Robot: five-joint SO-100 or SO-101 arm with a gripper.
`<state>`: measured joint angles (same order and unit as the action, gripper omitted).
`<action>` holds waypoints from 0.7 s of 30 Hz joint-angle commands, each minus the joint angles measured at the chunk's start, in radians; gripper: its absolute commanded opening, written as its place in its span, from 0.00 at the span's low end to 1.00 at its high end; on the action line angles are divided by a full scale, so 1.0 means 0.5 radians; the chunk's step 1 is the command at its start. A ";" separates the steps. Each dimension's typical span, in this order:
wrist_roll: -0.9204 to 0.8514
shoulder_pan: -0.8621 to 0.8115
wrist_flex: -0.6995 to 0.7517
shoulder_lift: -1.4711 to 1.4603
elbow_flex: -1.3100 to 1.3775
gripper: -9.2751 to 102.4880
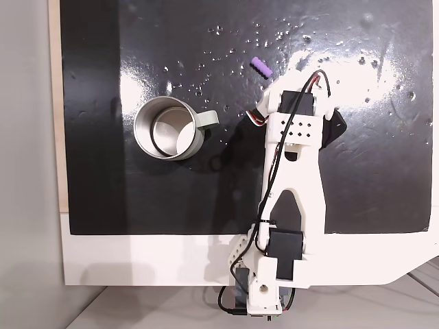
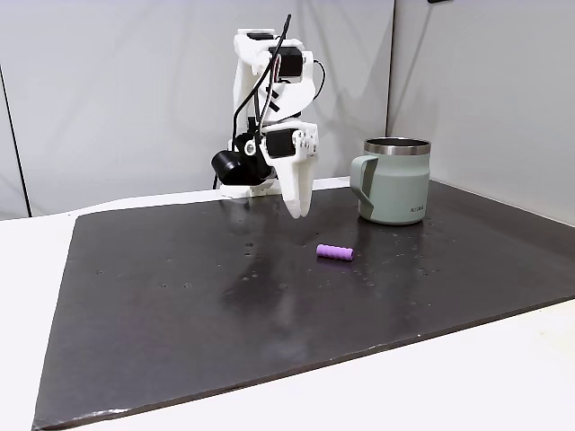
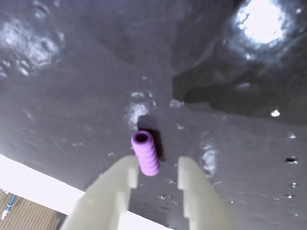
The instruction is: Grasp a pengrip and put it in the cup.
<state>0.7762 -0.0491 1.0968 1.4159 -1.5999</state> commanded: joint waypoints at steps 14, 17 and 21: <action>0.000 0.052 0.503 -0.515 0.985 0.26; 0.000 0.055 0.586 -0.641 1.150 0.26; 0.021 0.064 0.678 -0.779 1.335 0.26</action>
<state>0.7762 -0.0261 1.3898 1.0324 -1.0354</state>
